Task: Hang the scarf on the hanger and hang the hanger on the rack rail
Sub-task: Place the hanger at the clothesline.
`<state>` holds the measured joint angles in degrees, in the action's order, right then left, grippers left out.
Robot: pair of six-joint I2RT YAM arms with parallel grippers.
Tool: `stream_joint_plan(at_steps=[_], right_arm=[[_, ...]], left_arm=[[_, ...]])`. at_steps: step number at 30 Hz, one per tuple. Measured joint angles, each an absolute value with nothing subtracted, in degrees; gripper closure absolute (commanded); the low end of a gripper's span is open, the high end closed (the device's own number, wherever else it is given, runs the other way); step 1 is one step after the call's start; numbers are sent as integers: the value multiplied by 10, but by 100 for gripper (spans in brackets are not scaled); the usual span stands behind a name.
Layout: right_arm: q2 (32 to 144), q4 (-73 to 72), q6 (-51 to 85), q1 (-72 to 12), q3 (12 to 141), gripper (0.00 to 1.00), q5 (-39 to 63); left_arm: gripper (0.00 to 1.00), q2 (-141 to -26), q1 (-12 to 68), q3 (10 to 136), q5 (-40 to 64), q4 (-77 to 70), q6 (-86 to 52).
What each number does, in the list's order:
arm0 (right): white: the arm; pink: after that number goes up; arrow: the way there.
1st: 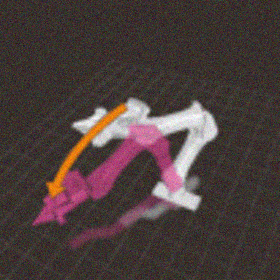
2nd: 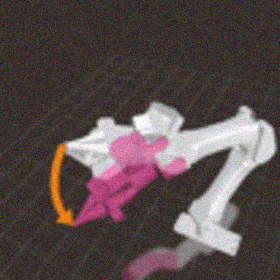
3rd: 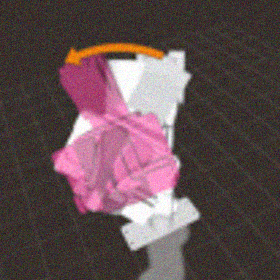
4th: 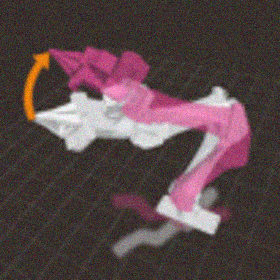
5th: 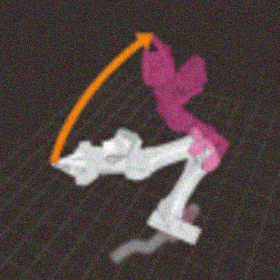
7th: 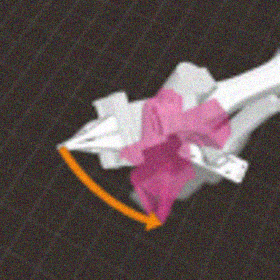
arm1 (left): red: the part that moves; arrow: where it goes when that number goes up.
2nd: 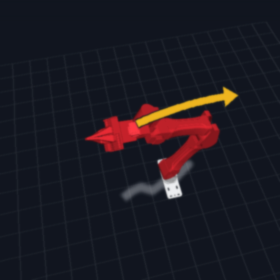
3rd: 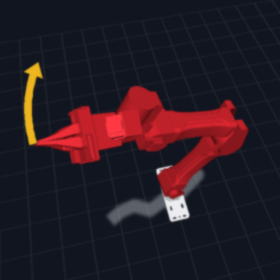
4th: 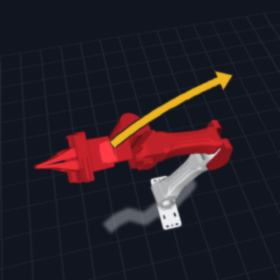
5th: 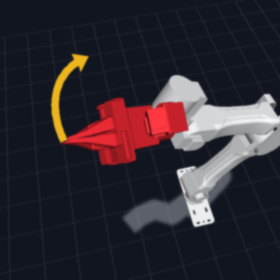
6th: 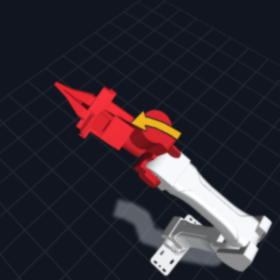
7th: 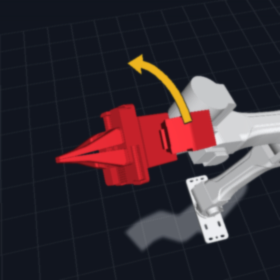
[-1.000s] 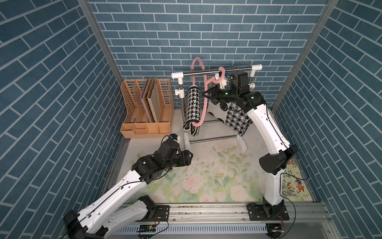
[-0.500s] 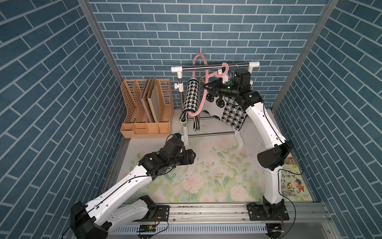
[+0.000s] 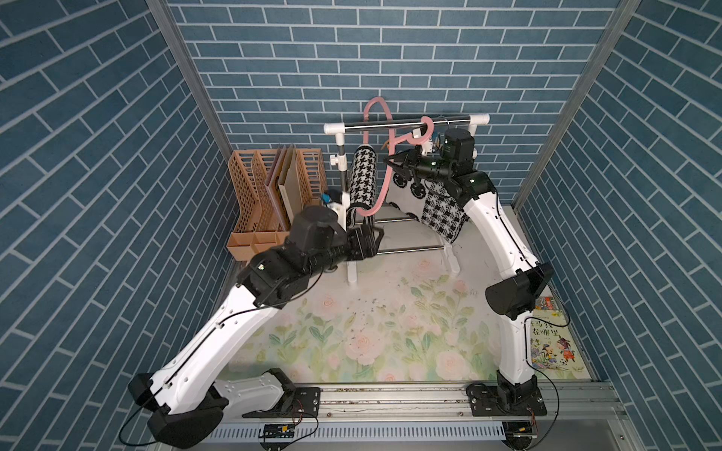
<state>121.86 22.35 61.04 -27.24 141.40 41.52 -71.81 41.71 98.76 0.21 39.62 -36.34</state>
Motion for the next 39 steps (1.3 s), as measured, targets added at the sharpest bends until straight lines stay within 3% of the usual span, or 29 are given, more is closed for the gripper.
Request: stream_joint_plan(at_steps=[3, 7, 13, 22, 27, 35, 39], right_arm=[[1199, 252, 581, -273, 1392, 100, 400], [1173, 286, 564, -273, 1367, 100, 386], [1164, 310, 549, -273, 1366, 100, 375], [1162, 341, 526, -275, 1366, 100, 369], [1162, 349, 522, -281, 1366, 100, 368], [1162, 352, 517, -288, 1367, 100, 367], [1162, 352, 514, -288, 1367, 100, 365]], left_arm=[[20, -797, 417, 1195, -51, 408, -301], [19, -876, 418, 1315, -92, 431, -221], [18, -959, 418, 1270, -100, 456, -145], [21, -1033, 418, 1260, -78, 493, -146], [46, -1034, 417, 1267, -72, 500, -166], [69, -1039, 407, 1267, -28, 509, -192], [100, -1039, 396, 1267, -13, 515, -207]])
